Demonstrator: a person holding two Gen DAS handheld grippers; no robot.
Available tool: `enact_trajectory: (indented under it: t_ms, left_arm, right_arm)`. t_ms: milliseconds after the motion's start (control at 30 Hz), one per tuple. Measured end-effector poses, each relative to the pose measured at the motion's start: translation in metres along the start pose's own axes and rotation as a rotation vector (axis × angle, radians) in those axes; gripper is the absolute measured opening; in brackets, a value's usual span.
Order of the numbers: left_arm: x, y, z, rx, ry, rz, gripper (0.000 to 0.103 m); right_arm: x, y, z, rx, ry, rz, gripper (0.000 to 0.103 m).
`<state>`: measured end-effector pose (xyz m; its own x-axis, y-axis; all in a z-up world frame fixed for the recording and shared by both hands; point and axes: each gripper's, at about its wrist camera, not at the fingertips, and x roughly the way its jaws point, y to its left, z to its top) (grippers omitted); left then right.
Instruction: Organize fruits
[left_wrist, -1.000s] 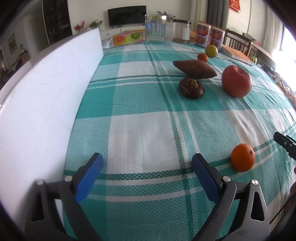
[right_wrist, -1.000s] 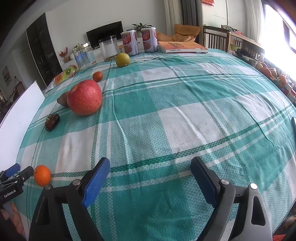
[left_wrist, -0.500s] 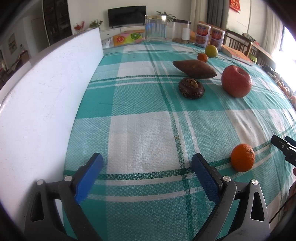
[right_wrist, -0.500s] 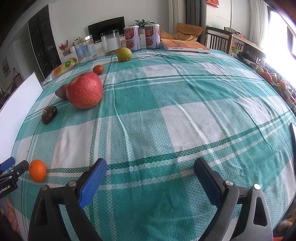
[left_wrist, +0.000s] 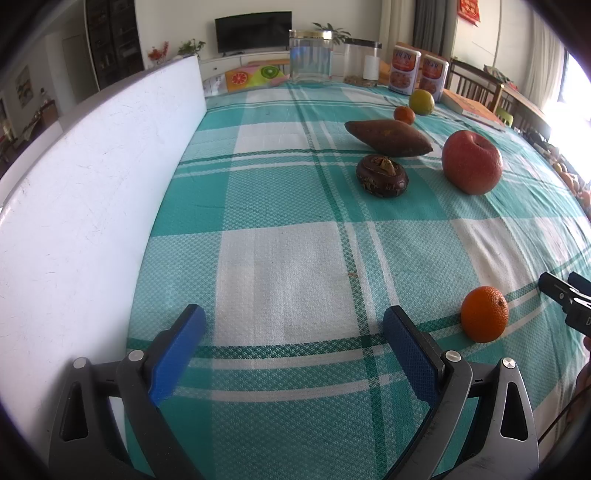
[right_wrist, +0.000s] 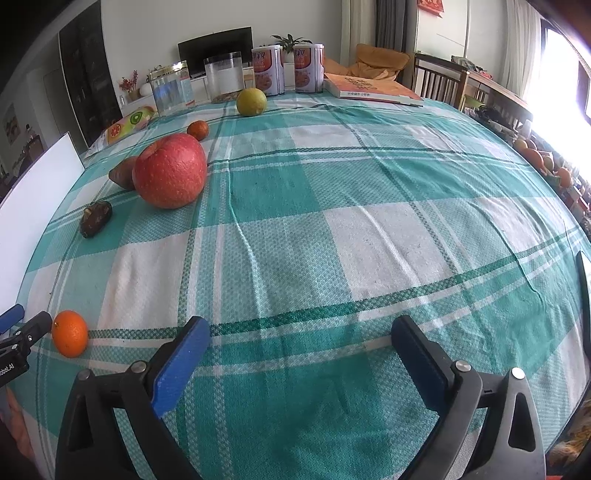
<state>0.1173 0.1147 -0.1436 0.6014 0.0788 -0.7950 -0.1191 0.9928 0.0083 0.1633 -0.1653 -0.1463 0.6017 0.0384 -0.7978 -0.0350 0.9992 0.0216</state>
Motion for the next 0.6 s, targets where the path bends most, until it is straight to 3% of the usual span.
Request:
enact_trajectory:
  t_ms: [600]
  left_arm:
    - [0.0000, -0.0001, 0.0001, 0.000, 0.000, 0.000, 0.098]
  right_arm:
    - [0.0017, 0.0024, 0.0000, -0.013, 0.010, -0.003, 0.102]
